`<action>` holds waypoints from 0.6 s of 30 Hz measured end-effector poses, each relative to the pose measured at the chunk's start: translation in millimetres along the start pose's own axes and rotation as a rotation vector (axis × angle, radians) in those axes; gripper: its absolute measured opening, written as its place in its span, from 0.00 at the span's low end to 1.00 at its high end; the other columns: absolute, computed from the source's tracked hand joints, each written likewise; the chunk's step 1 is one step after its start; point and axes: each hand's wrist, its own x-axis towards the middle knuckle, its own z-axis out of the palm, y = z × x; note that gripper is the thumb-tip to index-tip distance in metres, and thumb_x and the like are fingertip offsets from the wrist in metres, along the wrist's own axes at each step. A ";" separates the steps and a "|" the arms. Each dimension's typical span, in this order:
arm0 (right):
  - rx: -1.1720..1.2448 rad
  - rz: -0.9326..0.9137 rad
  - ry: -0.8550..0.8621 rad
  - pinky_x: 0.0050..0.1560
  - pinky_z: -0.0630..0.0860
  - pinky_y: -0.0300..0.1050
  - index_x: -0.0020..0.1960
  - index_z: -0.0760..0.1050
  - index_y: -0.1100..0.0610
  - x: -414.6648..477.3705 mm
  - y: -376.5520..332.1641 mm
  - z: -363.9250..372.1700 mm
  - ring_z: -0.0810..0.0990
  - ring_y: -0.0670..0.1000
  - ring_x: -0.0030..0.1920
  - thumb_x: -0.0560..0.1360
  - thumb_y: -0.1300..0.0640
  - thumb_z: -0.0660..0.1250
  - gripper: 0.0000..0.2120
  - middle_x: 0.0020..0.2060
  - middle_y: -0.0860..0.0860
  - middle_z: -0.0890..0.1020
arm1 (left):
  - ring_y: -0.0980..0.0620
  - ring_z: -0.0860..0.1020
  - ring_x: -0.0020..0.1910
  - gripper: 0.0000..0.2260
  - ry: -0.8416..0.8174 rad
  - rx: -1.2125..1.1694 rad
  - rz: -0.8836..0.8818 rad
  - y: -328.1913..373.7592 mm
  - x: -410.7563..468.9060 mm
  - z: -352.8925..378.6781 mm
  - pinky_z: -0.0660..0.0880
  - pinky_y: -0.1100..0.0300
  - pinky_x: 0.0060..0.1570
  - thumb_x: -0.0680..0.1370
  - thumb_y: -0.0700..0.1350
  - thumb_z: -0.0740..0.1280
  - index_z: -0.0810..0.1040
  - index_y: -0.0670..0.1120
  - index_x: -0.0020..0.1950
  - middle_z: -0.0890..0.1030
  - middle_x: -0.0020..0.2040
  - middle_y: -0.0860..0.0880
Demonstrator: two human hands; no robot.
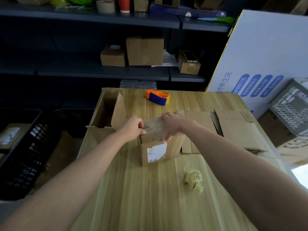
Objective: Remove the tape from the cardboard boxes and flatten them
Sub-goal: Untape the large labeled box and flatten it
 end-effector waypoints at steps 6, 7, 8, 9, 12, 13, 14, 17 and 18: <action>-0.006 0.017 -0.004 0.67 0.63 0.55 0.76 0.49 0.57 -3.3 -3.4 -1.9 0.55 0.57 0.74 0.61 0.47 0.80 0.56 0.74 0.51 0.55 | 0.53 0.74 0.40 0.11 -0.058 0.086 0.017 5.8 5.3 -6.7 0.70 0.58 0.41 0.70 0.45 0.74 0.73 0.51 0.35 0.73 0.42 0.53; -0.003 0.020 -0.006 0.67 0.63 0.55 0.76 0.49 0.57 -3.8 -3.8 -2.1 0.56 0.57 0.74 0.61 0.47 0.80 0.56 0.74 0.51 0.55 | 0.53 0.74 0.40 0.11 -0.064 0.087 0.013 7.0 5.7 -7.5 0.70 0.58 0.41 0.70 0.44 0.75 0.73 0.51 0.35 0.74 0.42 0.52; 0.001 0.022 -0.007 0.67 0.63 0.55 0.76 0.48 0.57 -4.5 -4.1 -2.1 0.55 0.56 0.74 0.61 0.47 0.80 0.56 0.74 0.51 0.55 | 0.53 0.74 0.41 0.11 -0.067 0.083 0.013 7.4 5.7 -7.6 0.71 0.57 0.41 0.70 0.44 0.75 0.73 0.51 0.35 0.74 0.42 0.51; 0.005 0.023 -0.007 0.67 0.63 0.55 0.76 0.48 0.57 -5.1 -4.4 -2.1 0.55 0.56 0.74 0.61 0.47 0.80 0.55 0.74 0.51 0.55 | 0.52 0.74 0.42 0.11 -0.071 0.079 0.015 7.1 5.3 -7.1 0.72 0.56 0.43 0.71 0.44 0.74 0.73 0.50 0.36 0.74 0.43 0.51; 0.021 0.024 -0.005 0.68 0.62 0.54 0.76 0.48 0.58 -6.7 -4.4 -1.9 0.55 0.57 0.74 0.61 0.48 0.80 0.55 0.74 0.52 0.55 | 0.52 0.74 0.48 0.07 -0.048 0.033 0.037 4.3 1.4 -1.5 0.72 0.57 0.49 0.72 0.42 0.73 0.76 0.48 0.45 0.73 0.49 0.52; 0.020 0.023 -0.004 0.68 0.62 0.55 0.76 0.48 0.58 -7.0 -4.5 -2.1 0.55 0.57 0.74 0.62 0.48 0.79 0.55 0.74 0.52 0.55 | 0.53 0.73 0.50 0.09 -0.030 0.028 0.041 4.0 -1.3 0.8 0.72 0.57 0.52 0.73 0.42 0.72 0.76 0.47 0.51 0.72 0.51 0.52; 0.020 0.021 -0.004 0.68 0.62 0.55 0.76 0.48 0.58 -7.1 -5.0 -2.3 0.55 0.57 0.74 0.62 0.48 0.79 0.55 0.74 0.52 0.55 | 0.53 0.73 0.53 0.13 -0.015 0.027 0.039 3.5 -3.0 2.5 0.72 0.57 0.54 0.73 0.42 0.72 0.76 0.46 0.57 0.72 0.53 0.52; 0.027 0.025 -0.010 0.68 0.63 0.55 0.76 0.48 0.58 -7.4 -6.5 -2.8 0.55 0.56 0.74 0.61 0.48 0.80 0.56 0.74 0.52 0.55 | 0.52 0.74 0.52 0.16 0.013 0.037 0.046 4.1 -4.5 2.6 0.72 0.56 0.53 0.73 0.43 0.72 0.77 0.44 0.60 0.72 0.50 0.52; 0.027 0.029 -0.012 0.68 0.63 0.55 0.76 0.48 0.58 -7.7 -6.6 -2.5 0.55 0.56 0.74 0.61 0.48 0.80 0.56 0.74 0.52 0.54 | 0.52 0.74 0.51 0.15 0.016 0.042 0.048 4.8 -4.1 1.8 0.72 0.57 0.52 0.73 0.43 0.72 0.78 0.44 0.59 0.72 0.49 0.53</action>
